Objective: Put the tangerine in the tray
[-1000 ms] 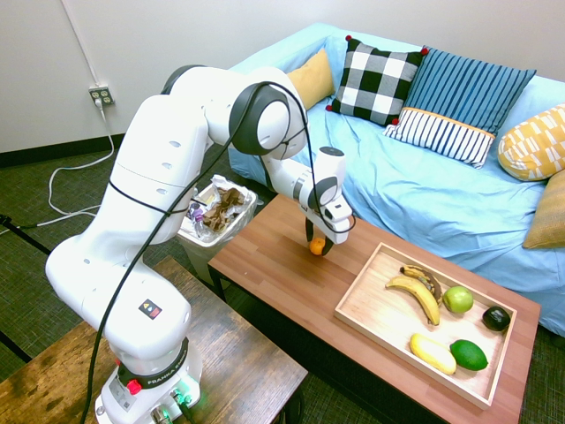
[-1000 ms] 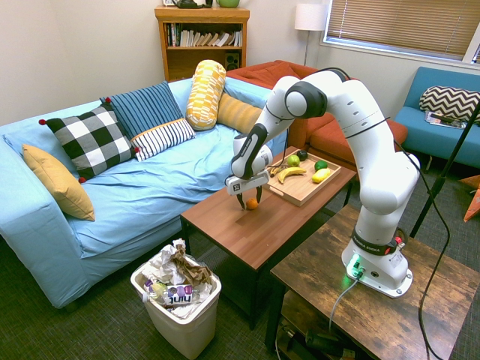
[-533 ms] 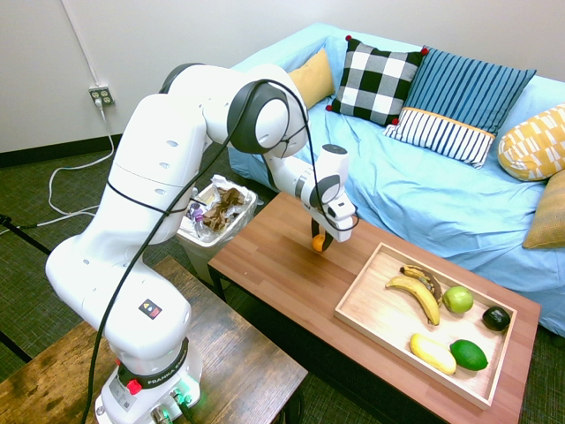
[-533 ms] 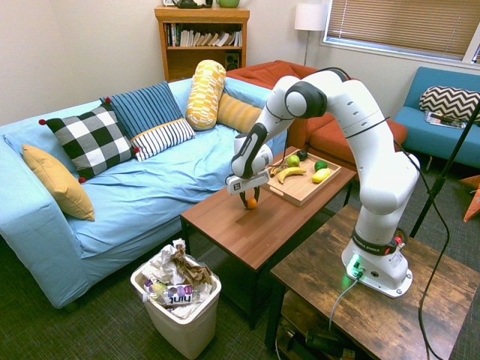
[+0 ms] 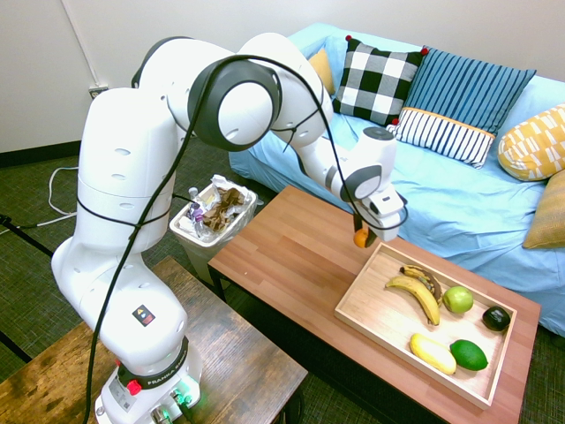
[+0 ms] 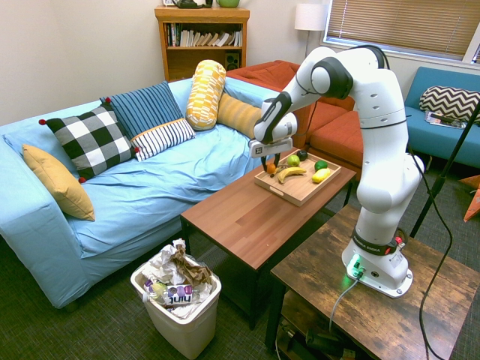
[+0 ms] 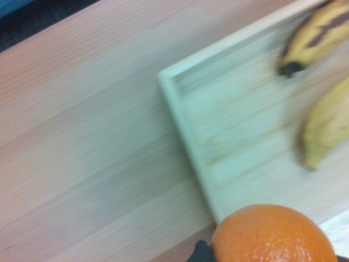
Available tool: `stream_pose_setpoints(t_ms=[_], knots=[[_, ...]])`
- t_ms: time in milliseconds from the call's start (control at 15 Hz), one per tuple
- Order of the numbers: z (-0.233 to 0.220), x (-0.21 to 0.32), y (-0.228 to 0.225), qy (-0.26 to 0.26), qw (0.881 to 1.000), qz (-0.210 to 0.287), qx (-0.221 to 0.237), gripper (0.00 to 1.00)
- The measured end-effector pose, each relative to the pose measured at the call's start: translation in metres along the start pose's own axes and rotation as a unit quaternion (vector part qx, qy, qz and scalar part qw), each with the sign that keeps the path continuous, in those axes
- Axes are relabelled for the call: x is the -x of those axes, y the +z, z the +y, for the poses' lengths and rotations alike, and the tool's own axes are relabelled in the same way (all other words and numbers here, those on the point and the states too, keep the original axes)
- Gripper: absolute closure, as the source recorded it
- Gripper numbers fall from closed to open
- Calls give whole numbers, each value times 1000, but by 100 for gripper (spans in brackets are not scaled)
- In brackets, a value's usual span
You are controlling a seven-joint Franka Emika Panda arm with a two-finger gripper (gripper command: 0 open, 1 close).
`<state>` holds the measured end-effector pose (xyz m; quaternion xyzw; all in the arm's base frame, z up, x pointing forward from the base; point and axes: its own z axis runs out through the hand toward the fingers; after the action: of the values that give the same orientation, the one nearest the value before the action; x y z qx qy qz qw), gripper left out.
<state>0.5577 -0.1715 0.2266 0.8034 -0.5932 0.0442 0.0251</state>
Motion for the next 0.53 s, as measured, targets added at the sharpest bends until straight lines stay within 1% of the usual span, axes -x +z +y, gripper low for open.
stream_pose_setpoints(t_ms=[133, 267, 400, 533], knots=[[35, -43, 6, 32, 999, -3, 6, 100], [64, -72, 24, 58, 998, -7, 18, 100], [78, -86, 47, 72, 997, -11, 30, 100], [81, -89, 73, 77, 996, -17, 40, 100]])
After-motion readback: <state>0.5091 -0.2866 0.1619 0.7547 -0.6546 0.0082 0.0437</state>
